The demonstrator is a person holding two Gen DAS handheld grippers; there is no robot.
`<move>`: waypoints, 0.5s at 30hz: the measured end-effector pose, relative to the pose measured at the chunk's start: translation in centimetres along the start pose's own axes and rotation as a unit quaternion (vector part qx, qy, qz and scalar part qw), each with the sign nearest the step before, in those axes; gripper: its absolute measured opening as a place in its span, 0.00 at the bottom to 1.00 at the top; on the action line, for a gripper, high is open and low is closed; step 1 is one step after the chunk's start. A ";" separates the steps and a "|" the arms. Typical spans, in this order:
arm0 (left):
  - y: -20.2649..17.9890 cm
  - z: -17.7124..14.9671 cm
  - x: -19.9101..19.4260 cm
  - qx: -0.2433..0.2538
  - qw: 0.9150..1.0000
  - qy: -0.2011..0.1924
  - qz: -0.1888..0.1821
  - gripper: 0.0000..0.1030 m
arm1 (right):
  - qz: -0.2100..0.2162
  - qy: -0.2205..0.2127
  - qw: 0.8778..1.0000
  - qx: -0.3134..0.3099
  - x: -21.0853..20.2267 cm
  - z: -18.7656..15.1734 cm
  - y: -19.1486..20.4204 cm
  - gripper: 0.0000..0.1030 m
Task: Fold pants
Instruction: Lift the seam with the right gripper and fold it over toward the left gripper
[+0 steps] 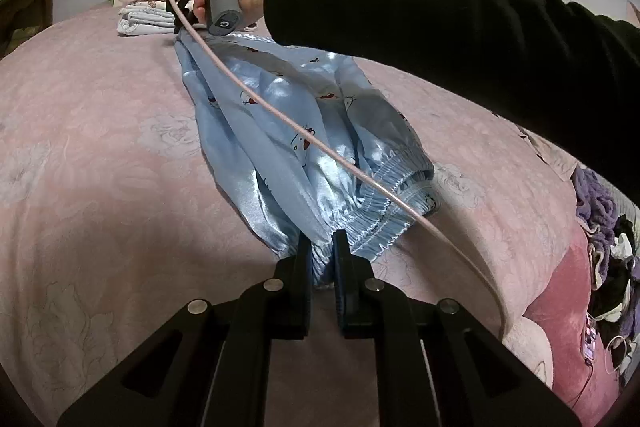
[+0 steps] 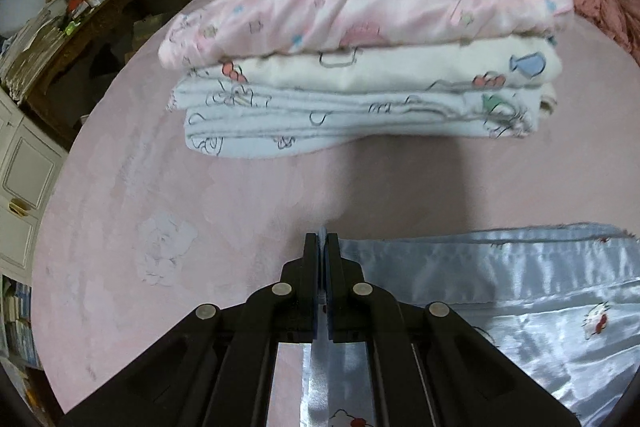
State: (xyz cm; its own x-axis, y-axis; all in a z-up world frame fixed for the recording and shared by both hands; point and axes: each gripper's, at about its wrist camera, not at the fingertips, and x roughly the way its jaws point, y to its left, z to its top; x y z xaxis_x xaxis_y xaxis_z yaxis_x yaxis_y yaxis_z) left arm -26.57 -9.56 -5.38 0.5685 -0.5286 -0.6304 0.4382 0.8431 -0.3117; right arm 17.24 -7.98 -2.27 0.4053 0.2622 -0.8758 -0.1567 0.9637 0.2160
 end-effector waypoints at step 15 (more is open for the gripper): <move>0.2 -0.3 -0.1 -0.008 1.000 -0.004 -0.005 0.11 | 0.020 -0.093 0.995 -0.023 -5.7 -2.0 1.1 0.12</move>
State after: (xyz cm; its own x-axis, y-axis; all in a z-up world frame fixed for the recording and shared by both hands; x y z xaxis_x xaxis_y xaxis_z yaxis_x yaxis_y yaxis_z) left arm -26.76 -9.35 -5.55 0.5699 -0.5383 -0.6209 0.4335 0.8388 -0.3294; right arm 12.93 -8.55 2.10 0.5573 0.3089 -0.7707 -0.2145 0.9503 0.2258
